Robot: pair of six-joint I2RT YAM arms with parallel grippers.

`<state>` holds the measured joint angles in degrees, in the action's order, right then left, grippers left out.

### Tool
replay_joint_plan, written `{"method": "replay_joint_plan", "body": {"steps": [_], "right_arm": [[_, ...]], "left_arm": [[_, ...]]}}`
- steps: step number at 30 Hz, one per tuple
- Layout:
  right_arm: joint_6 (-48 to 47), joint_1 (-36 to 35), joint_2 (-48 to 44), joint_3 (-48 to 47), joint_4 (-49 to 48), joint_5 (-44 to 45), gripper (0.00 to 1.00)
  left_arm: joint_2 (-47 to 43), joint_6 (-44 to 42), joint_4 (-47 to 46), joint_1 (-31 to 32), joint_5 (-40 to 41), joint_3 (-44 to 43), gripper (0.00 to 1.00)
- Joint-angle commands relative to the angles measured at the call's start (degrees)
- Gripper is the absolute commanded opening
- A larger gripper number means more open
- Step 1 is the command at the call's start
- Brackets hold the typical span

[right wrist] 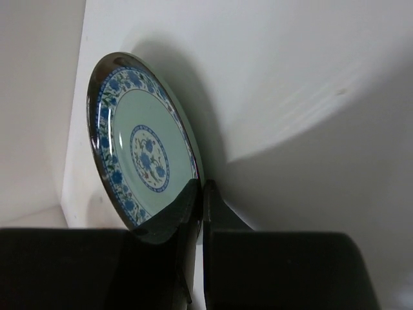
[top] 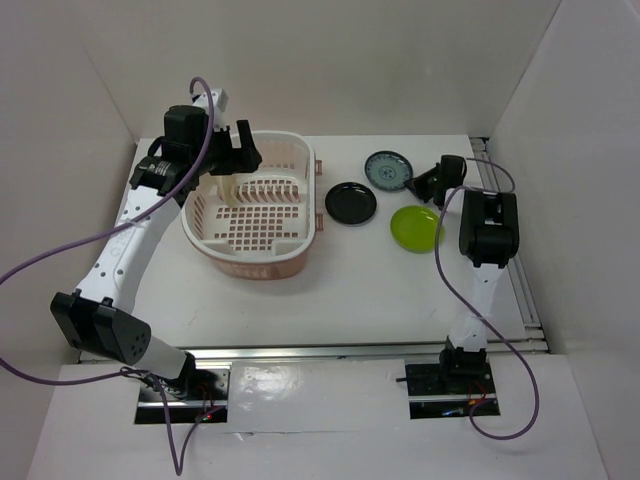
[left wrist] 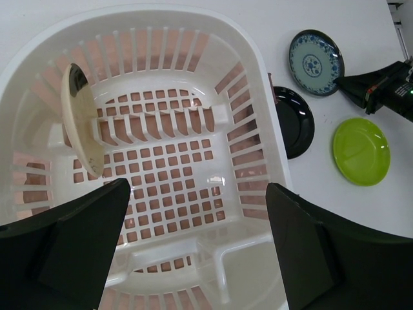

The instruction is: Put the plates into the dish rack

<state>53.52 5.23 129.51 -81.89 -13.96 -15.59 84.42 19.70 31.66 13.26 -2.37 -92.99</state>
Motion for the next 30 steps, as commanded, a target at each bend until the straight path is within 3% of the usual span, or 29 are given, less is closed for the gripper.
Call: {"method": "replay_joint_plan", "body": {"steps": [1, 7, 12, 17, 22, 30], "right_arm": [[4.4, 1.5, -5.4, 1.7, -6.9, 5.6, 0.00], [4.9, 2.1, -9.8, 2.3, -13.7, 2.1, 0.00], [-0.8, 2.1, -13.9, 2.2, -16.5, -5.2, 0.00], [-11.7, 0.0, -23.1, 2.6, -11.7, -15.4, 0.00], [-25.8, -5.8, -30.0, 0.8, -0.5, -29.4, 0.00], [-29.4, -13.8, -35.9, 2.0, 6.0, -27.8, 0.00]], "left_arm": [[-1.3, 0.2, -2.7, -0.1, -1.8, -0.3, 1.00], [-0.8, 0.7, -2.7, -0.1, -4.0, -0.3, 1.00], [1.0, 1.9, -3.3, -0.1, -6.2, -1.5, 1.00], [2.3, 3.1, -5.8, -0.1, -11.8, -2.7, 1.00], [4.1, 3.7, -9.7, 1.2, -16.3, -4.5, 1.00], [7.5, 4.7, -13.7, 3.8, -19.0, -6.9, 0.99]]}}
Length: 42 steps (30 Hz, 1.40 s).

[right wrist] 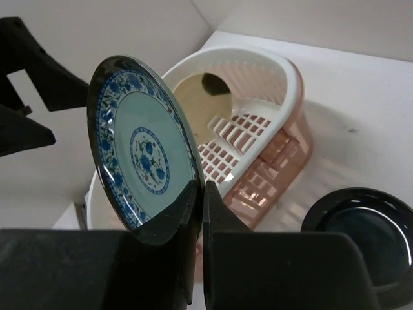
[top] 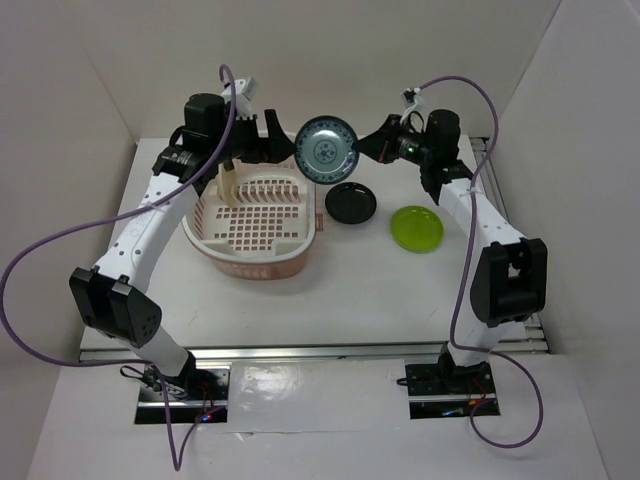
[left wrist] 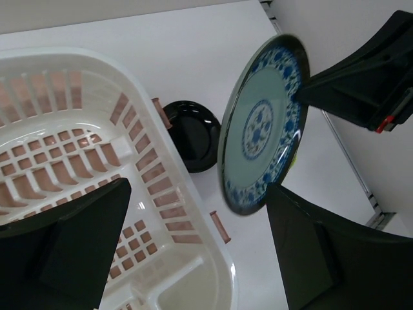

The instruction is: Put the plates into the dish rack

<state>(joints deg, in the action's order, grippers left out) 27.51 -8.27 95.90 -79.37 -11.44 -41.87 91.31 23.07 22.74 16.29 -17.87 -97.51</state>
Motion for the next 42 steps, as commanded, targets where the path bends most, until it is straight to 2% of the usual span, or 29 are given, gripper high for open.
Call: {"method": "replay_joint_plan", "body": {"steps": [1, 5, 9, 10, 13, 16, 22, 24, 26, 27, 30, 31, 32, 33, 34, 35, 37, 42], "right_arm": [[-3.9, -0.3, -2.3, -0.5, 3.5, -1.6, 0.00], [-2.1, -1.0, -4.2, 0.8, 2.4, -3.7, 0.00], [2.3, -2.2, -4.8, 2.6, -2.2, -5.8, 0.00], [2.3, -2.8, -4.8, 2.6, -2.2, -5.8, 0.00], [4.7, -2.8, -4.8, 3.8, -4.5, -6.5, 0.00], [6.9, -3.3, -4.3, 3.3, -6.1, -7.3, 0.00], [8.1, -4.9, -3.3, 1.4, -6.7, -7.8, 0.00], [8.1, -4.9, -3.3, 1.4, -6.7, -8.3, 0.00], [8.7, -5.4, -2.7, 1.4, -7.5, -8.3, 0.00], [8.7, -5.4, -2.7, 0.9, -6.8, -8.3, 0.00], [7.6, -5.4, -2.2, 0.9, -6.1, -7.2, 0.00], [7.6, -6.0, -2.2, 0.9, -6.1, -6.6, 0.00], [7.6, -6.0, -1.6, 0.9, -5.6, -6.6, 0.00], [7.0, -6.0, -1.6, 0.9, -5.6, -6.6, 0.07], [7.0, -6.0, -1.6, 0.9, -5.6, -5.4, 0.33], [7.0, -6.0, -1.6, 0.9, -4.9, -3.7, 0.99], [5.5, -6.0, -2.1, 1.4, -2.6, -1.4, 1.00], [1.3, -5.4, -3.3, 1.4, 3.5, 6.6, 1.00]], "left_arm": [[0.6, 2.0, -5.4, 0.8, -3.5, -2.3, 0.99], [1.2, 2.0, -5.9, 1.3, -3.5, -2.3, 0.89], [1.7, 2.0, -6.5, 1.8, -3.0, -0.7, 0.66], [1.7, 2.0, -6.5, 1.8, -3.0, -0.7, 0.63], [1.7, 2.0, -7.1, 1.8, -3.5, 0.6, 0.63], [1.7, 2.5, -7.1, 1.8, -4.0, 0.6, 0.69], [1.7, 2.5, -7.6, 1.8, -4.0, 2.3, 0.66], [1.7, 2.5, -7.6, 1.8, -4.0, 2.3, 0.53], [1.7, 2.5, -7.6, 1.8, -4.0, 2.3, 0.45], [2.2, 2.5, -7.6, 1.8, -4.0, 2.3, 0.29], [2.7, 2.5, -6.0, 1.8, -3.4, 0.5, 0.10], [3.4, 2.5, -5.3, 1.8, -3.4, -0.3, 0.00], [4.0, 2.5, -4.6, 1.8, -2.9, -1.0, 0.00], [4.0, 1.8, -3.6, 1.8, -2.3, -2.3, 0.00], [4.0, 1.8, -3.1, 1.8, -2.3, -2.9, 0.00], [4.0, 1.2, -2.5, 1.8, -0.4, -3.6, 0.00], [4.0, 0.4, -0.6, 1.8, 2.7, -5.7, 0.00], [1.7, -4.5, 1.3, 1.8, 22.9, -9.8, 0.00]]}}
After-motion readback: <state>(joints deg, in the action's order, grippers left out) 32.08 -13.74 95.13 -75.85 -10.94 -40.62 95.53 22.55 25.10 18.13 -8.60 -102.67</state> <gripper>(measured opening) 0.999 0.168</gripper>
